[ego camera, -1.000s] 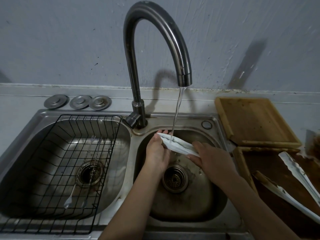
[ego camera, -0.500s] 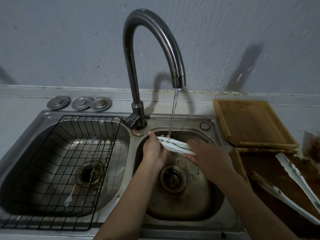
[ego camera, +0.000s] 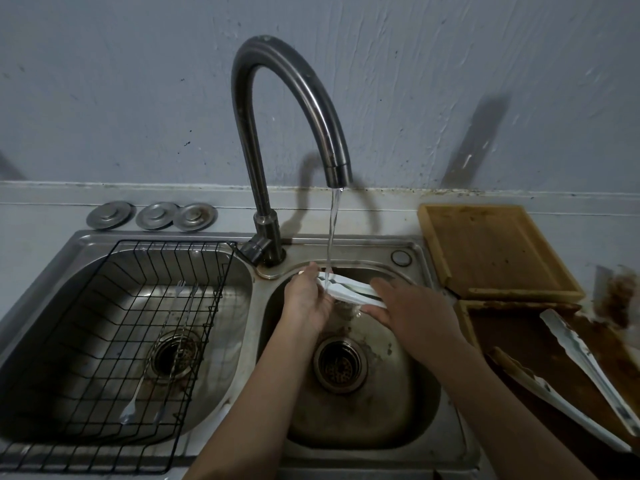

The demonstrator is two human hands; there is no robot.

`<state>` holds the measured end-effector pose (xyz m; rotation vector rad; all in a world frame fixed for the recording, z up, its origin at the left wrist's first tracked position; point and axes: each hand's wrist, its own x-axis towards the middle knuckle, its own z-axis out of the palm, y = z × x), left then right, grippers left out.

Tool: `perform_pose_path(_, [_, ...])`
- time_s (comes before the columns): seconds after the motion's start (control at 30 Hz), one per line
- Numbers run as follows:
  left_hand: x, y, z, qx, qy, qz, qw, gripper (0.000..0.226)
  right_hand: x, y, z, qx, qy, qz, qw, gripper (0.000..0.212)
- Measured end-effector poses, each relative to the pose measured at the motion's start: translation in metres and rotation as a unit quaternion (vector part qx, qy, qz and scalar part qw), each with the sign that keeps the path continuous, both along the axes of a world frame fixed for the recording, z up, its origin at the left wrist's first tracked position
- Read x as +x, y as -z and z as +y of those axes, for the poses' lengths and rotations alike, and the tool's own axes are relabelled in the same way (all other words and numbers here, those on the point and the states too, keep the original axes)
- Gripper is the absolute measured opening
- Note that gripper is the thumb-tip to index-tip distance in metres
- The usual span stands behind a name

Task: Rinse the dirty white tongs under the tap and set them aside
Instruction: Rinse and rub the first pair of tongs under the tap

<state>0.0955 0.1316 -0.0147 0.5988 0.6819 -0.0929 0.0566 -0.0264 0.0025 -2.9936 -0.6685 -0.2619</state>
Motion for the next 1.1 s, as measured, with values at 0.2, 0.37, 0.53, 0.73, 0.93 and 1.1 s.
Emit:
perform_pose_path(0.2, [-0.002,-0.008,0.004,-0.053,-0.025,0.013,0.998,0.026,0.002,-0.003,0.005,-0.013,0.004,-0.017,1.0,0.037])
perform_pose_path(0.37, [-0.003,-0.007,0.008,-0.082,-0.021,0.019,0.996,0.022,0.004,-0.003,0.007,-0.009,-0.004,-0.003,1.0,0.04])
perform_pose_path(0.53, [-0.001,-0.004,0.014,-0.078,-0.016,0.025,0.996,0.03,0.005,-0.004,0.012,-0.005,-0.012,0.011,1.0,0.041])
perform_pose_path(0.73, [-0.001,-0.001,0.015,-0.093,-0.021,0.001,0.995,0.036,0.012,-0.002,0.016,-0.006,-0.023,0.019,1.0,0.042])
perform_pose_path(0.93, [-0.02,0.0,0.018,-0.147,0.035,-0.021,0.988,0.024,0.003,-0.002,0.019,-0.003,-0.004,0.032,0.999,0.04])
perform_pose_path(1.1, [-0.02,0.0,0.01,-0.164,0.041,-0.071,0.983,0.03,0.004,-0.007,0.023,0.009,0.029,0.026,0.999,0.036])
